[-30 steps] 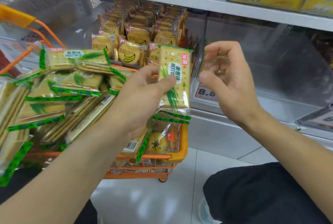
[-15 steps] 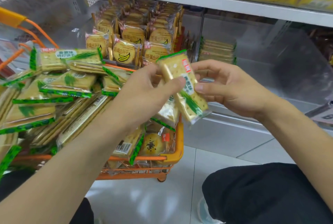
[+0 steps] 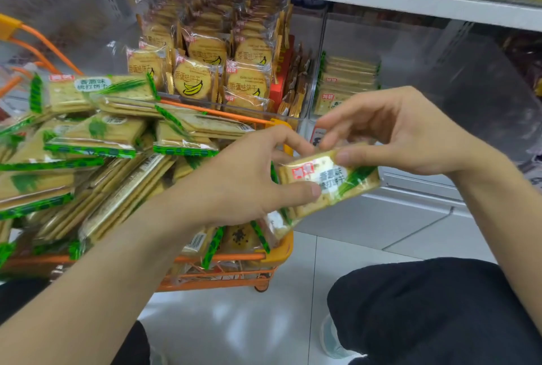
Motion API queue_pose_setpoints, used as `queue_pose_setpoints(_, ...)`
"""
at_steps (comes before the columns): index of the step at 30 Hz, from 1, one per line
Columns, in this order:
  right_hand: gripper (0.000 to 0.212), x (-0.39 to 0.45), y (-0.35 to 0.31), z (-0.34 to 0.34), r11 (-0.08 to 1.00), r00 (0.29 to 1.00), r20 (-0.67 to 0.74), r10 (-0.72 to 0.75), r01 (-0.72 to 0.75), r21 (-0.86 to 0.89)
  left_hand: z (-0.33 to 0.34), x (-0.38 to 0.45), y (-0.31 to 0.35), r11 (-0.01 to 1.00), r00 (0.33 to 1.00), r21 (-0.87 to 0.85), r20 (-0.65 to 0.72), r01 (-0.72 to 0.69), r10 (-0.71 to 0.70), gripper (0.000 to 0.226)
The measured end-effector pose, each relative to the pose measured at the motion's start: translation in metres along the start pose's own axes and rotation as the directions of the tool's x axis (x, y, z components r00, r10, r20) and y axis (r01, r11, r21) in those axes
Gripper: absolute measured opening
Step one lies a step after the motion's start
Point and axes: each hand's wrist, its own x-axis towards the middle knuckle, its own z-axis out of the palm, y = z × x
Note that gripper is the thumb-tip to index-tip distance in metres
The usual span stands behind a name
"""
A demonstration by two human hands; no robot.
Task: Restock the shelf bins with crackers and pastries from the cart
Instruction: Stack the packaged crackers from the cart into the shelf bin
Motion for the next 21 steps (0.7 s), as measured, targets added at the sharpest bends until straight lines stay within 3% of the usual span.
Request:
queue_pose_setpoints(3, 0.047, 0.005, 0.005, 0.007, 0.998, 0.993, -0.119, -0.029, 0.022, -0.061, -0.001, 0.001, 0.000, 0.999, 0.999, -0.053, 0.050, 0.010, -0.008, 0.058)
queue_pose_setpoints(5, 0.045, 0.007, 0.008, 0.006, 0.992, 0.993, -0.117, 0.000, -0.014, -0.123, -0.002, 0.002, -0.002, 0.994, 0.998, -0.107, 0.059, 0.009, -0.003, 0.064)
queue_pose_setpoints(8, 0.063, 0.003, 0.013, -0.002, 0.990, 0.979, 0.160, 0.125, -0.133, 0.042, -0.002, 0.003, 0.000, 0.990, 1.000, -0.140, 0.019, 0.003, 0.000, 0.074)
queue_pose_setpoints(10, 0.069, -0.001, 0.017, -0.007, 0.955, 0.959, 0.244, 0.147, -0.202, 0.216, -0.001, 0.003, 0.000, 0.977, 0.997, -0.211, -0.075, 0.018, -0.034, 0.076)
queue_pose_setpoints(13, 0.061, -0.003, 0.020, -0.015, 0.945, 0.982, 0.145, 0.122, -0.160, 0.286, 0.001, 0.005, 0.000, 0.968, 0.958, -0.252, -0.275, 0.012, -0.083, 0.073)
queue_pose_setpoints(16, 0.055, -0.005, 0.019, -0.022, 0.947, 0.992, 0.093, 0.085, -0.109, 0.301, 0.005, 0.009, 0.011, 0.957, 0.931, -0.280, -0.363, -0.073, -0.035, 0.060)
queue_pose_setpoints(21, 0.045, -0.011, 0.010, -0.032, 0.997, 0.993, -0.093, 0.077, -0.076, 0.014, 0.016, 0.044, 0.035, 0.979, 0.908, -0.145, -0.413, -0.143, 0.072, 0.035)
